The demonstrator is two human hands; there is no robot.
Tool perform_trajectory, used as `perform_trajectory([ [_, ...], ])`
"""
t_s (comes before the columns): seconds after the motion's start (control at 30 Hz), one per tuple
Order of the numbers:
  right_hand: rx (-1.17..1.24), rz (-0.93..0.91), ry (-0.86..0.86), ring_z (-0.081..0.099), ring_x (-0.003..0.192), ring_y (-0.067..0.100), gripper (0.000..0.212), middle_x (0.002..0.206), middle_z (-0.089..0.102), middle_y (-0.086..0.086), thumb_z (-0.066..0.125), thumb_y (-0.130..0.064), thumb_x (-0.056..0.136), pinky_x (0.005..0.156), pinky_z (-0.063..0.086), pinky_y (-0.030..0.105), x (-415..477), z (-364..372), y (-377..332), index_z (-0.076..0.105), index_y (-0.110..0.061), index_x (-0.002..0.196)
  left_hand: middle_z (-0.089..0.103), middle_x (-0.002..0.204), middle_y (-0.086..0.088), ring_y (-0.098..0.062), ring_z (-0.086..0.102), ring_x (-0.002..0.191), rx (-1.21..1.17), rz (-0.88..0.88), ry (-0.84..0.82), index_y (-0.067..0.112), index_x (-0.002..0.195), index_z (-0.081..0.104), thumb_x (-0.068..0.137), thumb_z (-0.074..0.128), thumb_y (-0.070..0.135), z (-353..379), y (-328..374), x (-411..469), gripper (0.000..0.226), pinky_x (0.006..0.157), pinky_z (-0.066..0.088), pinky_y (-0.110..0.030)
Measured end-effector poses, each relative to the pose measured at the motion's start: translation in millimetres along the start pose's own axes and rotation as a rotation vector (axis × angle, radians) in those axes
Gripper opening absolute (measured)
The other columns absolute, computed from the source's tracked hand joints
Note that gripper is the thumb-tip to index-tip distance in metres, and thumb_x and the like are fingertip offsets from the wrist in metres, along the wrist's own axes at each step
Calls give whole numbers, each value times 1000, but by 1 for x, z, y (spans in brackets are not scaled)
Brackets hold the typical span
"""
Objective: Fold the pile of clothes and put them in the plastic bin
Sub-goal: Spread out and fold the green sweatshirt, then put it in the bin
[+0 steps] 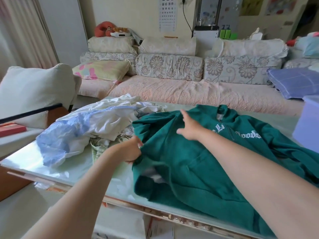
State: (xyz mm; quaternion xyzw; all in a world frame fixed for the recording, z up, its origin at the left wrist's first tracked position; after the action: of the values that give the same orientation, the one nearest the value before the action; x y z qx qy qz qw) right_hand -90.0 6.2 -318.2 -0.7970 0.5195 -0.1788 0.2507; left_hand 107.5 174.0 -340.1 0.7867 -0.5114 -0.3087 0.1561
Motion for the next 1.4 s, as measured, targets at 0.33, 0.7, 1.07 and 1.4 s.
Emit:
perform_trajectory([
  [0.33,-357,-75,-338,2,154,26,85,168,-4,5,55,-60,89,122,6,56,-83,72,0,11,-37,158,62,101,-19,-30,73,70,380,-121,-96,-3,118,57,88,53,-7,0,-28,-34,30,66,62,-41],
  [0.7,-273,-217,-103,50,121,19,27,129,50,-7,64,-36,89,104,41,38,-137,-5,29,61,-36,116,60,110,9,-17,59,101,357,514,-97,34,108,65,85,62,17,81,109,-63,29,83,45,-22],
  [1.07,-334,59,-119,51,83,5,20,110,50,-8,62,-33,88,80,41,27,-205,-95,167,60,-35,108,64,91,-4,-20,55,69,740,439,-411,20,123,62,83,75,18,143,134,-58,42,61,49,-25],
  [1.4,-208,92,-6,55,93,14,13,101,51,-9,62,-32,85,82,46,32,-222,-111,182,55,-28,95,66,108,3,-18,65,95,739,510,-287,28,104,63,82,66,46,141,189,-76,29,91,53,-41],
])
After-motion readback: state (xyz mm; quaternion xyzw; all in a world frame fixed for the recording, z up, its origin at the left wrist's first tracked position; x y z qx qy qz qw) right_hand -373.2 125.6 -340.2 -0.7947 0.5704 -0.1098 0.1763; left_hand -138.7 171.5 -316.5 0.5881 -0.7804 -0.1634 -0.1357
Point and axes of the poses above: each hand's wrist, its own x-axis towards the middle knuckle, its own z-axis out of the palm, y = z × x, the point moved 8 cm from there along x, towards the middle knuckle
